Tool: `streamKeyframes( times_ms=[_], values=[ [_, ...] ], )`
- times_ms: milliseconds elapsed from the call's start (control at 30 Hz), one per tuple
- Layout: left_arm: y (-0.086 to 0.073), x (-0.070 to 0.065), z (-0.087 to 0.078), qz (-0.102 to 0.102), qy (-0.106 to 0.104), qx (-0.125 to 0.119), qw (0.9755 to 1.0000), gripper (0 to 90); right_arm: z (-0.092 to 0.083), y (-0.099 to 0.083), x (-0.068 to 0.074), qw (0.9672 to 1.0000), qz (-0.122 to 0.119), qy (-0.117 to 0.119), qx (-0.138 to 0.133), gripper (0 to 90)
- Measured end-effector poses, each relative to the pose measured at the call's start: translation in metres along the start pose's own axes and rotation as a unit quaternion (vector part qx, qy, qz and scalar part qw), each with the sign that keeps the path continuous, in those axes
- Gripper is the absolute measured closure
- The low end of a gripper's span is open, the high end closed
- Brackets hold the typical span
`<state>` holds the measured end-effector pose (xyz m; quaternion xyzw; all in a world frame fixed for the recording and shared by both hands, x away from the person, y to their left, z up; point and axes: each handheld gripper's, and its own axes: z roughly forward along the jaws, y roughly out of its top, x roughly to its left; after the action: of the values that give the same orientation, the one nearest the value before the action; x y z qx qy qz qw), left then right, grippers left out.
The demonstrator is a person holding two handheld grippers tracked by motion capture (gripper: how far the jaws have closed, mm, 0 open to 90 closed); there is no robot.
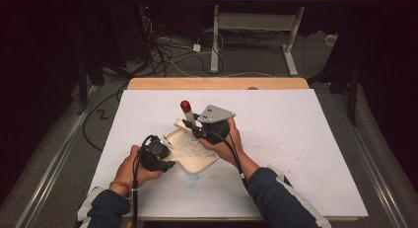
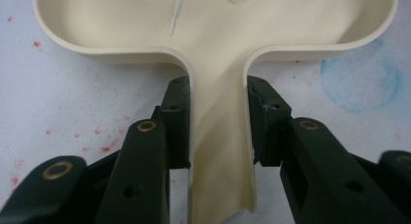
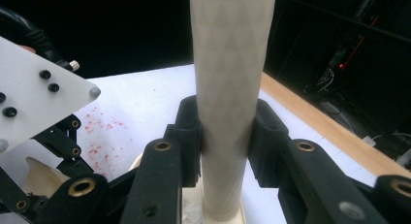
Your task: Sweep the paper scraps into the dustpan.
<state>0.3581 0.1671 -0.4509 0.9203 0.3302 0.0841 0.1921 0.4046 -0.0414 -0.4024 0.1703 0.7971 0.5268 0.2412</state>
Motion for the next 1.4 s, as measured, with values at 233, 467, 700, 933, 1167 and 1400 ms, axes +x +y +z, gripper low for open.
streamKeyframes(
  times_ms=[233, 467, 700, 933, 1167, 1400],
  values=[
    [-0.001, -0.001, 0.002, 0.0, 0.003, 0.002, 1.0, 63.4, -0.017, 0.013, -0.007, 0.9993, 0.019, -0.01, -0.031, 70.7],
    [-0.001, -0.002, 0.004, 0.006, 0.005, 0.008, 0.9999, 63.3, -0.05, 0.017, -0.018, 0.9965, 0.03, -0.067, -0.04, 70.6],
    [0.0, -0.004, 0.003, 0.006, 0.007, 0.009, 0.9999, 63.3, -0.087, 0.0, -0.029, 0.9908, 0.027, -0.133, 0.003, 70.6],
    [-0.001, -0.006, 0.004, 0.004, 0.008, 0.014, 0.9999, 63.3, -0.105, -0.028, -0.026, 0.986, 0.052, -0.152, 0.045, 70.7],
    [0.0, -0.009, 0.004, 0.009, 0.012, 0.016, 0.9998, 63.3, -0.094, -0.031, -0.001, 0.9896, 0.061, -0.124, 0.039, 70.6],
    [0.002, -0.011, 0.004, 0.009, 0.008, 0.016, 0.9998, 63.2, -0.061, -0.022, 0.018, 0.9894, 0.068, -0.126, 0.023, 70.2]
  ],
)
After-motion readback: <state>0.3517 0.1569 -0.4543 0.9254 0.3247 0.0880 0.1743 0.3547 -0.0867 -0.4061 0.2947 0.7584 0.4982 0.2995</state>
